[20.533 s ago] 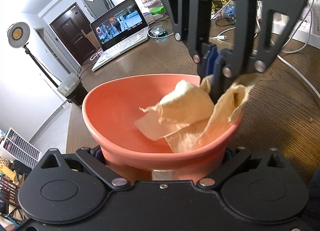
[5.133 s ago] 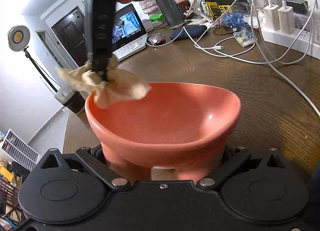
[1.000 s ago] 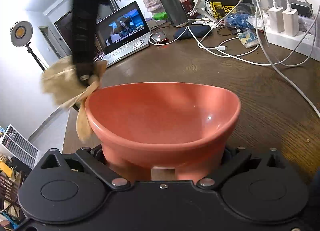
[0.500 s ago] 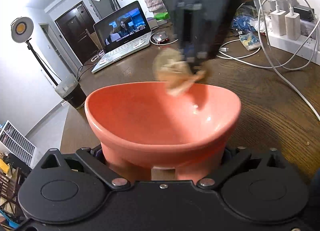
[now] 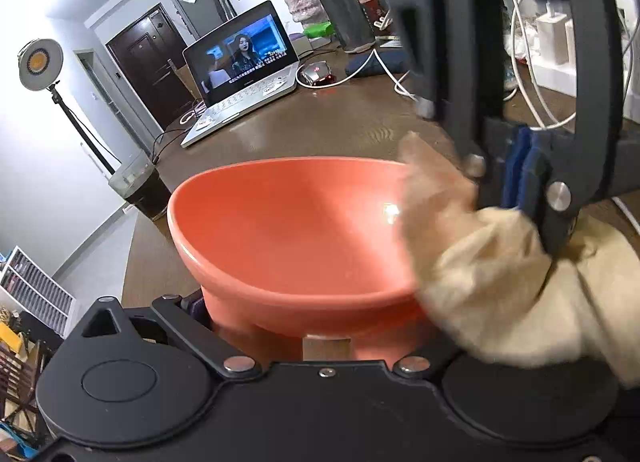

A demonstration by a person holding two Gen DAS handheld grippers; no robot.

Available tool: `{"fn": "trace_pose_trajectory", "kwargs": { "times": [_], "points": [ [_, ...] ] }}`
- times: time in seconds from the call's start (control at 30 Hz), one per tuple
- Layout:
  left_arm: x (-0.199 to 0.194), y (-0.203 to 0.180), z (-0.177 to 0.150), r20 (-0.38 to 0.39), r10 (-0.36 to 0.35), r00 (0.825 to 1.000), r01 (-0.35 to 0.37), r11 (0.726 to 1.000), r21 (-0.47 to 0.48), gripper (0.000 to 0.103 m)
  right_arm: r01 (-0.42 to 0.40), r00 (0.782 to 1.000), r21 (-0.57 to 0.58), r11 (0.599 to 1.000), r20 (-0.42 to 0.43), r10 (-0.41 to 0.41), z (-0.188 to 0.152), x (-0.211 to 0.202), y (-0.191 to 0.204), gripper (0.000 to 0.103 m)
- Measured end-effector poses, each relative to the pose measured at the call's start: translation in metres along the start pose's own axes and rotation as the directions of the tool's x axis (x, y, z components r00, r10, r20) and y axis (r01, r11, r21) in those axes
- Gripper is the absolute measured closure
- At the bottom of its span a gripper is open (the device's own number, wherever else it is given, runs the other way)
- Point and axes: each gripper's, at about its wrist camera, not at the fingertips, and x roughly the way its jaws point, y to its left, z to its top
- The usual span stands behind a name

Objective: Clean bowl
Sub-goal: 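Rub the beige cloth around the orange bowl's outer rim with the right tool, then wipe the bowl's outer side with the cloth in the right tool while the left tool holds it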

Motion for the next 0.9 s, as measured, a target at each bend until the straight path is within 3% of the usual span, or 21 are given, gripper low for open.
{"fn": "trace_pose_trajectory", "kwargs": {
  "times": [0.23,0.53,0.77,0.9],
  "points": [
    [-0.001,-0.002,0.003,0.022,-0.007,1.000,0.007,1.000,0.015,0.004,-0.013,0.992,0.020,1.000,0.130,0.010,0.029,-0.021,-0.011,0.098],
    [-0.001,-0.004,0.004,0.026,-0.009,1.000,0.009,1.000,0.024,0.004,0.102,0.951,0.104,0.989,0.281,-0.128,0.060,-0.024,-0.044,0.098],
    [0.001,-0.006,0.004,0.028,-0.006,1.000,0.006,1.000,0.026,0.004,0.195,0.938,0.179,0.964,0.252,-0.237,0.065,-0.014,-0.089,0.098],
    [0.000,-0.005,0.004,0.031,-0.012,0.999,0.011,0.999,0.031,0.004,0.254,0.938,0.207,0.945,0.184,-0.292,0.054,-0.005,-0.110,0.098]
  ]
}}
